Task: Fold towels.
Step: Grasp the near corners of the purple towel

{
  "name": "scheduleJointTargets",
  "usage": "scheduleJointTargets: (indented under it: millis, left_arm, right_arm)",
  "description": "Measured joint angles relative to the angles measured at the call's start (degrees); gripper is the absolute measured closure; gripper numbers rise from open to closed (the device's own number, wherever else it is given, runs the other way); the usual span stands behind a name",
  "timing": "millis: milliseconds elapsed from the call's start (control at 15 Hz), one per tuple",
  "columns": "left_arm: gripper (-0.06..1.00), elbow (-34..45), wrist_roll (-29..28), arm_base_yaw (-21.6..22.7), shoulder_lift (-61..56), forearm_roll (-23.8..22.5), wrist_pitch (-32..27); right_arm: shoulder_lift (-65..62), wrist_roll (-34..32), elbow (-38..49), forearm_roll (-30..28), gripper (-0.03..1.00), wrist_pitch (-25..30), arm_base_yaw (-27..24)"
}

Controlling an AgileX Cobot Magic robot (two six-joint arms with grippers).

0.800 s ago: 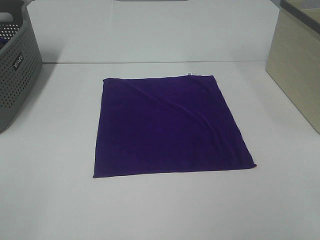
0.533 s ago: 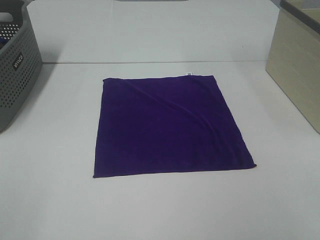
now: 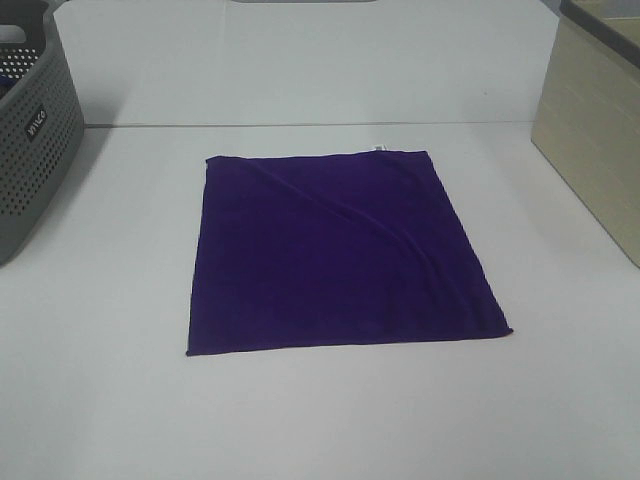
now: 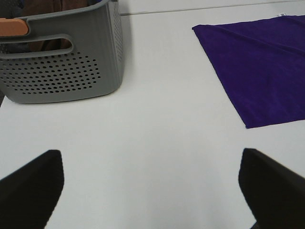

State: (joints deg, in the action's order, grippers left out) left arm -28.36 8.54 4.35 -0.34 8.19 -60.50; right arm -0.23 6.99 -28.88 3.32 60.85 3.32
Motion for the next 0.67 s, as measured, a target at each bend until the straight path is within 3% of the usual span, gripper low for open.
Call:
scheduleJointTargets:
  millis: [67, 667]
  left_arm:
    - [-0.03, 0.0, 0.0, 0.0, 0.0, 0.0, 0.0]
    - [-0.04, 0.0, -1.72, 0.0, 0.0, -0.17, 0.0]
  right_arm:
    - [0.0, 0.0, 0.0, 0.0, 0.02, 0.0, 0.0]
    - [0.0, 0.0, 0.0, 0.23, 0.01, 0.0, 0.0]
